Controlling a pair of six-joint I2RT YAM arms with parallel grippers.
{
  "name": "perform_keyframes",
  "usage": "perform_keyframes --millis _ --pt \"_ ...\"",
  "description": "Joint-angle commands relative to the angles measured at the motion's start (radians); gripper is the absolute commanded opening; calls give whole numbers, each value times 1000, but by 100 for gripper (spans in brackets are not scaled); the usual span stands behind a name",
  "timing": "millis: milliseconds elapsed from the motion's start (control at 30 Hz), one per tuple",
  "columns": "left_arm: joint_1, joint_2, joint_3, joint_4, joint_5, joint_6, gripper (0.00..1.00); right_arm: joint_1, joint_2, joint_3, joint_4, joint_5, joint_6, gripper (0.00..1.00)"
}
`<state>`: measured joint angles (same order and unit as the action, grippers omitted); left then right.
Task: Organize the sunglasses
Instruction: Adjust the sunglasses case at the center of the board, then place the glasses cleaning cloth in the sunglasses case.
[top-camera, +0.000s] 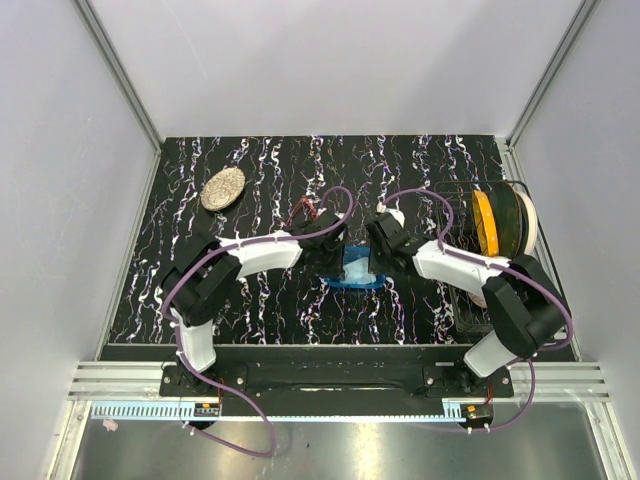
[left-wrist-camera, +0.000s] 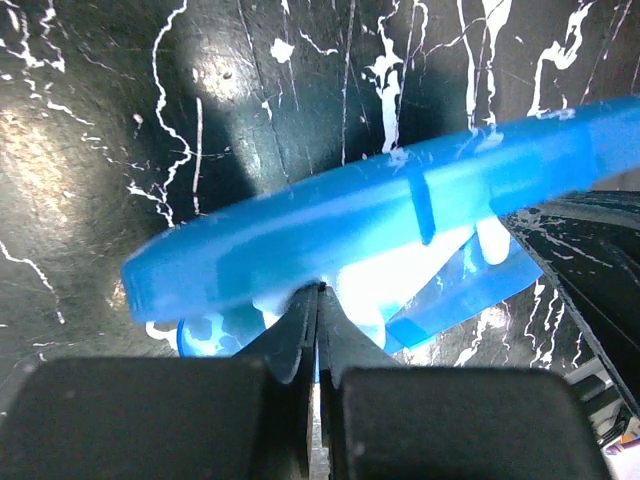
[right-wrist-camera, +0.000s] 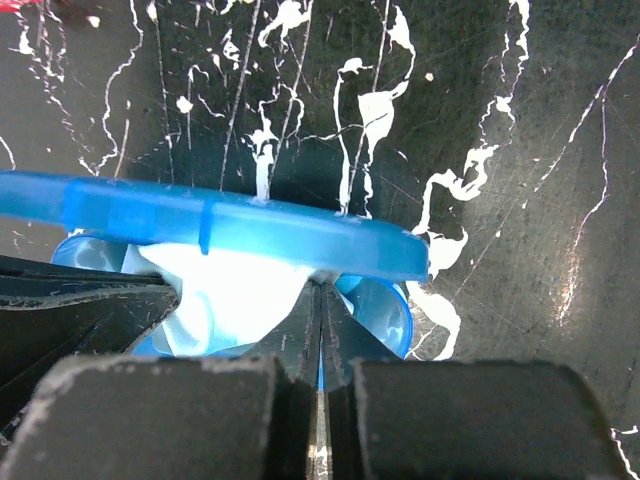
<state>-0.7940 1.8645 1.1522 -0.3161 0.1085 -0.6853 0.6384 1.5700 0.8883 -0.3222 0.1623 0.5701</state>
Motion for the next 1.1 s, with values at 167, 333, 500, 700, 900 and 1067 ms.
perform_keyframes --millis 167,333,500,700,900,1067 --pt "-22 -106 17 23 -59 26 0 -5 -113 -77 130 -12 31 0" --pt "-24 -129 29 2 -96 33 0 -5 -175 -118 178 12 53 0" --pt "-24 -137 59 -20 -151 53 0 -5 -209 -129 213 31 44 0" --pt "-22 -119 144 -95 -210 86 0 -5 -209 -78 203 54 17 0" --pt "-24 -152 184 -162 -210 105 0 -5 -231 -10 121 57 -7 0" --pt "-22 -183 198 -207 -179 110 0 -6 -243 44 31 34 -18 0"
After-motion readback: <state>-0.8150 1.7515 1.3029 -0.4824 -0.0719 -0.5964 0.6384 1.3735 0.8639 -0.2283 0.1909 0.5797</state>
